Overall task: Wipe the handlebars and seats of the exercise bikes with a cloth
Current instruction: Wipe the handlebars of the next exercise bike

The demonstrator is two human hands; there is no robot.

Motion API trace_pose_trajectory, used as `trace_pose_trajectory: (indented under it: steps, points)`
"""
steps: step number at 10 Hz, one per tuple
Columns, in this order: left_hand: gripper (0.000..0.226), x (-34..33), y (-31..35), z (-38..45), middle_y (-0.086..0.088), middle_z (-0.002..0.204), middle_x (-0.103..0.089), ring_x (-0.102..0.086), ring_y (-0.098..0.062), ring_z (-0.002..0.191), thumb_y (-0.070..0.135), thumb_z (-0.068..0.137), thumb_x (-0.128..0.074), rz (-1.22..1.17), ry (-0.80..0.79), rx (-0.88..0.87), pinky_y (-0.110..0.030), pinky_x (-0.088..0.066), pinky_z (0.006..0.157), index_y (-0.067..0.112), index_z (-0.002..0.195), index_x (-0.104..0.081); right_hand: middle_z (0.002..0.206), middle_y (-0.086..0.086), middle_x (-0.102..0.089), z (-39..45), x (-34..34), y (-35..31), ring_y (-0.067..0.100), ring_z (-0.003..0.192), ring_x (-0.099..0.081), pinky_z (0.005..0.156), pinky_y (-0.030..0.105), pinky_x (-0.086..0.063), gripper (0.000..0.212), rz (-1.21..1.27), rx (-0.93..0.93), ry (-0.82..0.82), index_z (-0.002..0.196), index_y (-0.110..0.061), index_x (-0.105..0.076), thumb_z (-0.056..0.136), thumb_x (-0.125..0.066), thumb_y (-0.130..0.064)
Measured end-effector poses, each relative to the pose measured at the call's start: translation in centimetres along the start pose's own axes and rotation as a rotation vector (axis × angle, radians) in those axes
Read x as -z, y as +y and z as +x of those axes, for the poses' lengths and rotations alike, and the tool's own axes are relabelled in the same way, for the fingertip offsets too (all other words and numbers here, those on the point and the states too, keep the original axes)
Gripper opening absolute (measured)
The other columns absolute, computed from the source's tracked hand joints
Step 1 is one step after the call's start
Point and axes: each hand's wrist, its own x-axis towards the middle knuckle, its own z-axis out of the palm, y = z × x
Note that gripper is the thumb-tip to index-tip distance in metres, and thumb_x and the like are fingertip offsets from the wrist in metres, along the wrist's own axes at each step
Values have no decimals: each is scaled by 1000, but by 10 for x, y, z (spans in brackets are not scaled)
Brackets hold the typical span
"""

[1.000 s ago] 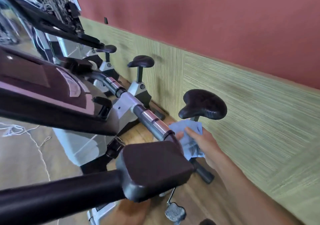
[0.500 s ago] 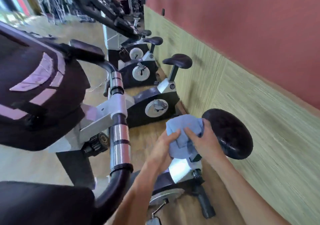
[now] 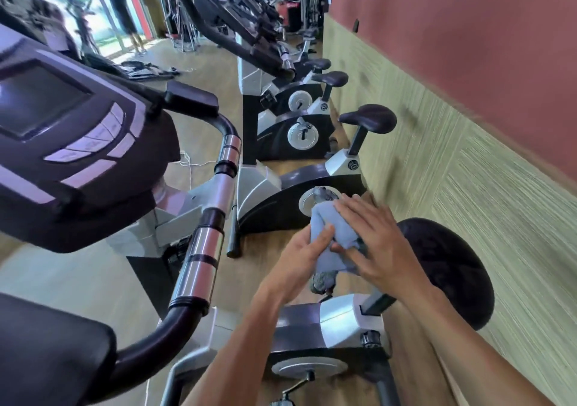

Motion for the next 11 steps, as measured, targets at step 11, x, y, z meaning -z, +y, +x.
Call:
trace_pose_trajectory:
  steps: [11]
  points:
    - [51, -7, 181, -108, -3, 94, -76, -73, -22, 96, 50, 98, -47, -102, 367, -537, -41, -54, 96, 7, 100, -75, 153, 6, -41, 130, 35, -169, 10, 145, -40, 119, 27, -33, 92, 783, 275, 527, 148, 13, -33, 99, -51, -62]
